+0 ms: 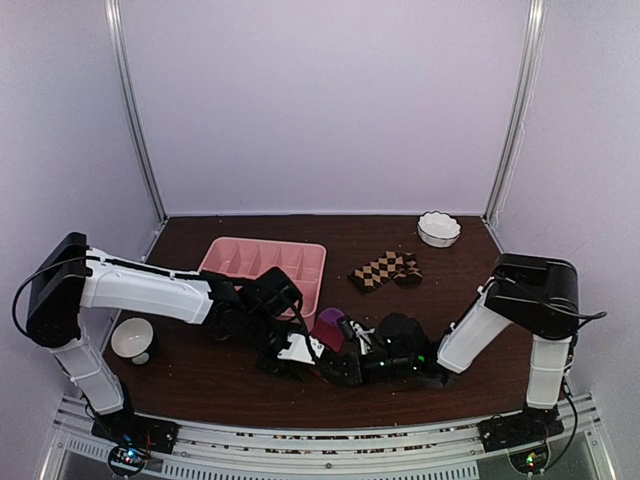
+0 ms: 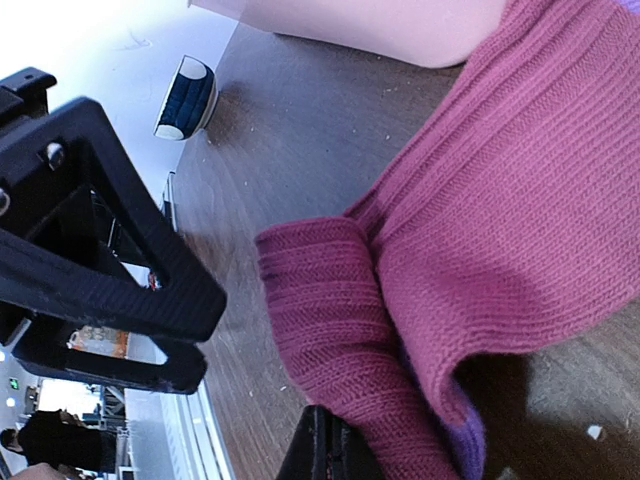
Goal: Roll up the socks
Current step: Roll the sock at the center of the board.
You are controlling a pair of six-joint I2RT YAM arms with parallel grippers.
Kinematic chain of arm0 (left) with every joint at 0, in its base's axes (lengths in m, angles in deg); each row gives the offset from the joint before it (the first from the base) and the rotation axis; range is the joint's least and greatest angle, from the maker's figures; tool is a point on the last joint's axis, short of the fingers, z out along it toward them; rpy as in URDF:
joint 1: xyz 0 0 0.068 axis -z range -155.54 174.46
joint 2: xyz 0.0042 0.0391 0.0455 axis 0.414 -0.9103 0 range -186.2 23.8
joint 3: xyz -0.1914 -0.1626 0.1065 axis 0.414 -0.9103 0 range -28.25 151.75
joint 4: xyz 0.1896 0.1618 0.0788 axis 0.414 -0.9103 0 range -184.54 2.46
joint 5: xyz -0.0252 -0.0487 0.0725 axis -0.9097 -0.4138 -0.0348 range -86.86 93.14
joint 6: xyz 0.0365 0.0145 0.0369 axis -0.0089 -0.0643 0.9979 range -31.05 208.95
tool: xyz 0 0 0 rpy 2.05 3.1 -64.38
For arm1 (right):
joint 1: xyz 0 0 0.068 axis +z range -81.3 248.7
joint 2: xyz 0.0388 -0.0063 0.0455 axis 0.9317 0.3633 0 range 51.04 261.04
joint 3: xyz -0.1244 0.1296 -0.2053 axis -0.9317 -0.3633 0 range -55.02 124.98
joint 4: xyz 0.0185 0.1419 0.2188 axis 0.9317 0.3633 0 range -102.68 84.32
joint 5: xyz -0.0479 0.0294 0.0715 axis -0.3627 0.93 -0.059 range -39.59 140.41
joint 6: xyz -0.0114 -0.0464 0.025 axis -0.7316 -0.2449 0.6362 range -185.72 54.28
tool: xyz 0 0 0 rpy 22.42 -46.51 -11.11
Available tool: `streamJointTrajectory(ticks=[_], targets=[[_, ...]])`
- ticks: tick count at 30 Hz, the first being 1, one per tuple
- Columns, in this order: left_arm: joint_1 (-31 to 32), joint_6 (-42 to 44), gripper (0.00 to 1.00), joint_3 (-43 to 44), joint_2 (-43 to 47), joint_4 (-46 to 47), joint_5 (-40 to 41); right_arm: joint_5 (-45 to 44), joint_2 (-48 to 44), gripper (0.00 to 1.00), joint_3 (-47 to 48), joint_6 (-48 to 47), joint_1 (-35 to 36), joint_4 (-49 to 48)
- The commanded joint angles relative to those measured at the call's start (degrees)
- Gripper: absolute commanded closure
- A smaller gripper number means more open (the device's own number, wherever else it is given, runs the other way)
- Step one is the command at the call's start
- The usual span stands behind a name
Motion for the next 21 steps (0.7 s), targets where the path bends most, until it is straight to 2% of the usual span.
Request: streamJointTrajectory(ticks=[1, 11, 16, 21], targets=[[0.28, 2.72, 0.50, -0.89, -1.32, 8.15, 6.85, 2.02, 4.61, 1.00, -3.45, 4.77, -0.72, 14.46], [2.06, 4.33, 0.54, -2.31, -3.04, 7.99, 5.65, 4.20, 4.40, 1.00, -3.11, 5.88, -2.21, 14.59], [3.41, 4.23, 0.54, -3.41, -3.19, 10.37, 6.65, 5.03, 5.11, 1.00, -3.90, 7.75, -3.17, 12.00], [3.45, 2.92, 0.55, -0.64, -7.25, 9.97, 9.64, 6.23, 5.69, 1.00, -4.52, 8.79, -3.45, 10.15]])
